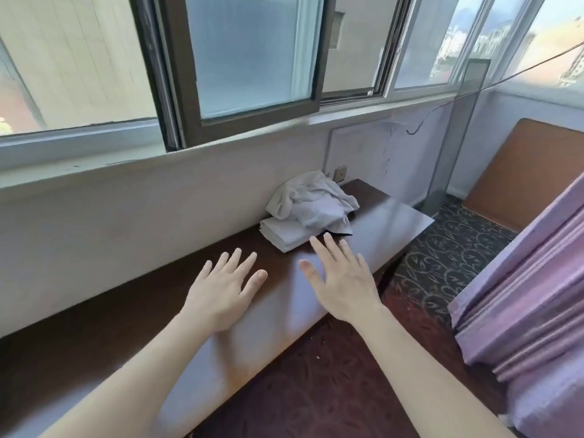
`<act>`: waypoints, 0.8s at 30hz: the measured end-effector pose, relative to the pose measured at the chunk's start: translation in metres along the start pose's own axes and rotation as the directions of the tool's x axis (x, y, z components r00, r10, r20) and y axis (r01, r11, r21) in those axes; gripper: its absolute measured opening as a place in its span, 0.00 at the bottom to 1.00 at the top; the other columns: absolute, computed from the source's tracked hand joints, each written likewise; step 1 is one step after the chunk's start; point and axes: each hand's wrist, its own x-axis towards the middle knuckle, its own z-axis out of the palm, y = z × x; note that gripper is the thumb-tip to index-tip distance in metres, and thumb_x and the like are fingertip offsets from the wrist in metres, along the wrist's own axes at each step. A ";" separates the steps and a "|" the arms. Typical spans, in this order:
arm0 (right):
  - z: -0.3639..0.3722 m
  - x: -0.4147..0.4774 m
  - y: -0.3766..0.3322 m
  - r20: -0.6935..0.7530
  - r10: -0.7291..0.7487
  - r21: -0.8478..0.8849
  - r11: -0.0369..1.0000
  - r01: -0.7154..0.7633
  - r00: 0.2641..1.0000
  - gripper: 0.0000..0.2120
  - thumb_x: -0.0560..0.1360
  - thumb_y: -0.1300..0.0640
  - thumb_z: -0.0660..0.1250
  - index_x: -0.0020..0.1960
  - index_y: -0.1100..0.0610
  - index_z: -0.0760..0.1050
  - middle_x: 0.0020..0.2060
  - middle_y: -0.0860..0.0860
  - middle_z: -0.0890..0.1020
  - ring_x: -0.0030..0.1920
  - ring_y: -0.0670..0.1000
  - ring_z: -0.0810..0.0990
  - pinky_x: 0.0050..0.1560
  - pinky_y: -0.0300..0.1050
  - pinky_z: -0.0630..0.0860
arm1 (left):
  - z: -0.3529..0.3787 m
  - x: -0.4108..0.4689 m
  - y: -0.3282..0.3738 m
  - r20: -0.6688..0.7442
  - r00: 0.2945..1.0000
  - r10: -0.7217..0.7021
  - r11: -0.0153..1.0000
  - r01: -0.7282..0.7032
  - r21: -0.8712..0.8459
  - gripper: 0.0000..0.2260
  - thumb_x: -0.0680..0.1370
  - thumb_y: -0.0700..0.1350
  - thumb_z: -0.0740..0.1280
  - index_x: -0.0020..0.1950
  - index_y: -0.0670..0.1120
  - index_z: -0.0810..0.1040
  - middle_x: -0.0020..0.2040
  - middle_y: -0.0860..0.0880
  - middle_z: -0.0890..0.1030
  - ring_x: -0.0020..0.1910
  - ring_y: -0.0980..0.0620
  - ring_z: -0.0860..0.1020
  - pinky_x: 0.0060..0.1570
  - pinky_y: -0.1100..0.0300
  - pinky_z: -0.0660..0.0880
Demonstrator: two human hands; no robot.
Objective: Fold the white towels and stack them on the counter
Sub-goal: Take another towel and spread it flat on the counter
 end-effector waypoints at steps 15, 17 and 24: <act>0.001 0.152 0.132 0.091 0.027 -0.108 0.994 -0.017 0.995 0.41 0.70 0.26 0.29 0.80 0.41 0.42 0.80 0.44 0.45 0.80 0.51 0.44 0.77 0.55 0.48 | 0.073 0.224 0.078 0.044 0.995 -0.084 0.985 0.090 -0.145 0.38 0.74 0.70 0.35 0.81 0.57 0.51 0.82 0.50 0.51 0.81 0.50 0.47 0.78 0.48 0.46; 0.008 0.185 0.149 0.127 0.032 -0.118 0.993 -0.017 0.991 0.41 0.70 0.26 0.29 0.80 0.42 0.41 0.80 0.44 0.44 0.80 0.51 0.43 0.78 0.55 0.47 | 0.086 0.256 0.074 0.070 0.988 -0.136 0.976 0.146 -0.162 0.37 0.75 0.69 0.36 0.81 0.57 0.52 0.82 0.50 0.52 0.81 0.49 0.48 0.77 0.48 0.47; 0.034 0.267 0.188 0.187 0.035 -0.036 0.999 -0.029 0.982 0.35 0.76 0.28 0.35 0.80 0.40 0.40 0.80 0.45 0.44 0.80 0.50 0.42 0.78 0.53 0.47 | 0.103 0.331 0.064 0.140 0.973 -0.185 0.974 0.201 -0.109 0.32 0.79 0.67 0.39 0.81 0.56 0.52 0.82 0.50 0.49 0.81 0.48 0.47 0.77 0.47 0.47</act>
